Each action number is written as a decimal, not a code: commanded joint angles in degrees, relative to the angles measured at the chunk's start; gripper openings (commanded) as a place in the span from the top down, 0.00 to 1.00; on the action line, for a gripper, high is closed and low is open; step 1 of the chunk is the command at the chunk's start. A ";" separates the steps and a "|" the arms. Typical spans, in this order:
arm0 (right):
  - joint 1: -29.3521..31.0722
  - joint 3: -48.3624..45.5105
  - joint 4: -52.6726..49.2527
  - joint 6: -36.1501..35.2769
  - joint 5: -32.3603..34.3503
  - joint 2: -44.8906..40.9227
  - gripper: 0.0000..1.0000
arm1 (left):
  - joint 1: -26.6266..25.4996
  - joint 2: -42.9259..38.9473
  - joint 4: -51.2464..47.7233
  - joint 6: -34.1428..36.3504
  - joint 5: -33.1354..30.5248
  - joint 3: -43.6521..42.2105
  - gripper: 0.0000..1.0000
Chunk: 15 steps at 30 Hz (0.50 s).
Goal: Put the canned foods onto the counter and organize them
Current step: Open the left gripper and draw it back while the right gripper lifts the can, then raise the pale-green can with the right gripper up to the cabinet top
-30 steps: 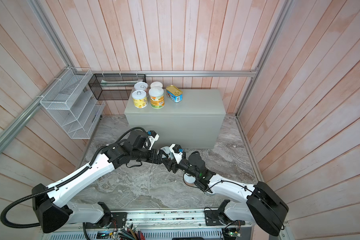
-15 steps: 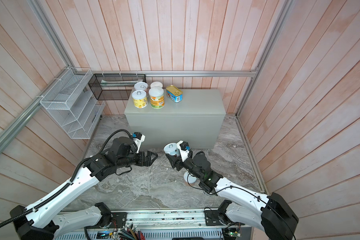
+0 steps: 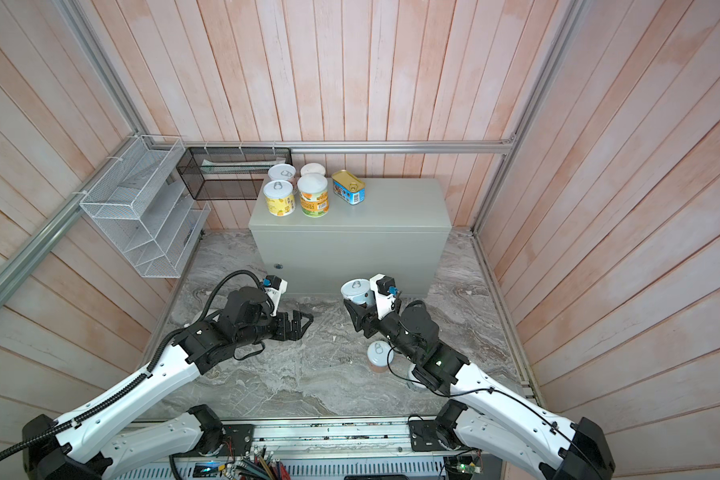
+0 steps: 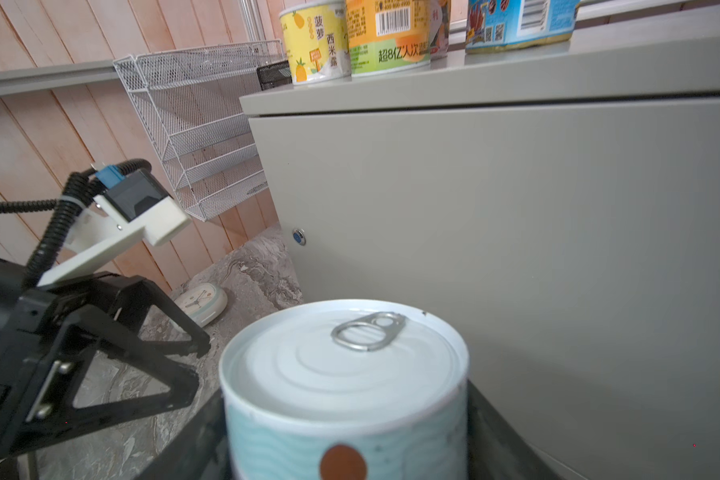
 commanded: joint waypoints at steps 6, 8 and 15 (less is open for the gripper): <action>-4.91 15.81 -9.16 -1.31 -3.97 2.74 0.38 | 0.11 -5.58 5.93 -4.93 0.63 -5.90 0.00; -7.62 18.45 -9.51 -0.90 -7.57 3.59 0.38 | 0.10 -5.67 6.65 -5.55 0.72 -6.33 0.00; -14.41 26.56 -6.89 -1.26 -16.85 8.10 0.38 | -0.10 -3.62 7.66 -5.99 -1.04 -7.50 0.00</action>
